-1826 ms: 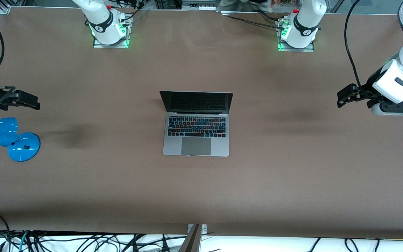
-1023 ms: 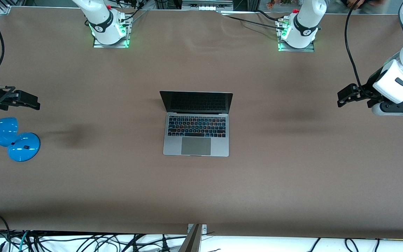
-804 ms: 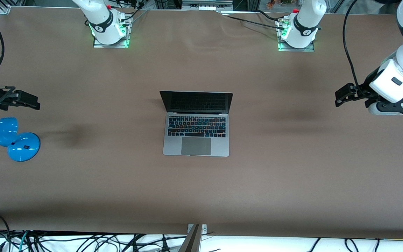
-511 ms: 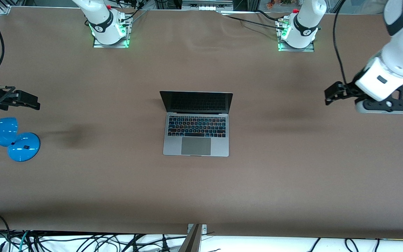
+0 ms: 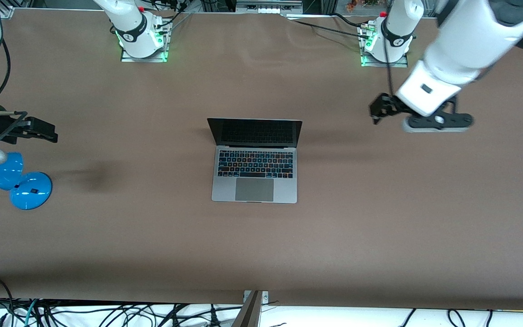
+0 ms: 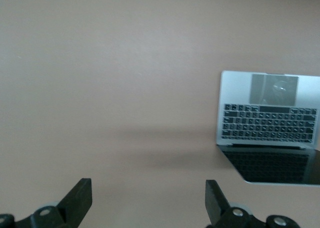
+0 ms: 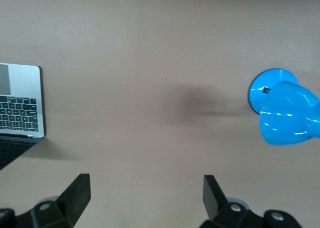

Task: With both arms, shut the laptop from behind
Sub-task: 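Move the left gripper and the right gripper toward the laptop screen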

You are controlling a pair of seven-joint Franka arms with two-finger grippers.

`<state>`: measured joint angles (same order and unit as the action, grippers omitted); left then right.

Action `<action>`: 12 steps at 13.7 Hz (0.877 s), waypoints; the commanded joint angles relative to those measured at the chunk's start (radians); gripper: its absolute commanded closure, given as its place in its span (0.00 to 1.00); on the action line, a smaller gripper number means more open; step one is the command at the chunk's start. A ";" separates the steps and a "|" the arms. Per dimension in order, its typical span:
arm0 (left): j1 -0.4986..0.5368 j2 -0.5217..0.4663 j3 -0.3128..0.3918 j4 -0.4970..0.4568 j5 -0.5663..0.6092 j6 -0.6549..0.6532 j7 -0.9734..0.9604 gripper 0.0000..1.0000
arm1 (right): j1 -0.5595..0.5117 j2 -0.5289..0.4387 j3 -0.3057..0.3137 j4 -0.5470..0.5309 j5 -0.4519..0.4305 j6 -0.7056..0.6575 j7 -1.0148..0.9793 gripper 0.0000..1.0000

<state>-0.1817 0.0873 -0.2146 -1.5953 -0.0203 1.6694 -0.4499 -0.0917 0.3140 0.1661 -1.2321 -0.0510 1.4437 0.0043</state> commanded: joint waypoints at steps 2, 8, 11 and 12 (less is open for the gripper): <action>0.004 -0.015 -0.107 -0.025 0.006 -0.002 -0.123 0.00 | 0.030 -0.004 0.001 -0.014 0.085 0.009 0.011 0.00; 0.002 0.012 -0.247 -0.061 0.029 0.050 -0.281 0.00 | 0.216 0.010 -0.002 -0.015 0.086 0.030 0.107 0.02; 0.002 0.014 -0.290 -0.109 0.037 0.107 -0.352 0.00 | 0.318 0.020 -0.002 -0.015 0.086 0.043 0.311 0.06; 0.002 0.012 -0.301 -0.127 0.039 0.122 -0.368 0.00 | 0.338 0.027 -0.002 -0.015 0.089 0.046 0.357 0.09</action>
<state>-0.1876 0.1075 -0.4864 -1.6845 -0.0111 1.7522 -0.7733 0.2154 0.3427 0.1704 -1.2327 0.0289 1.4725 0.2771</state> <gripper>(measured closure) 0.000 0.053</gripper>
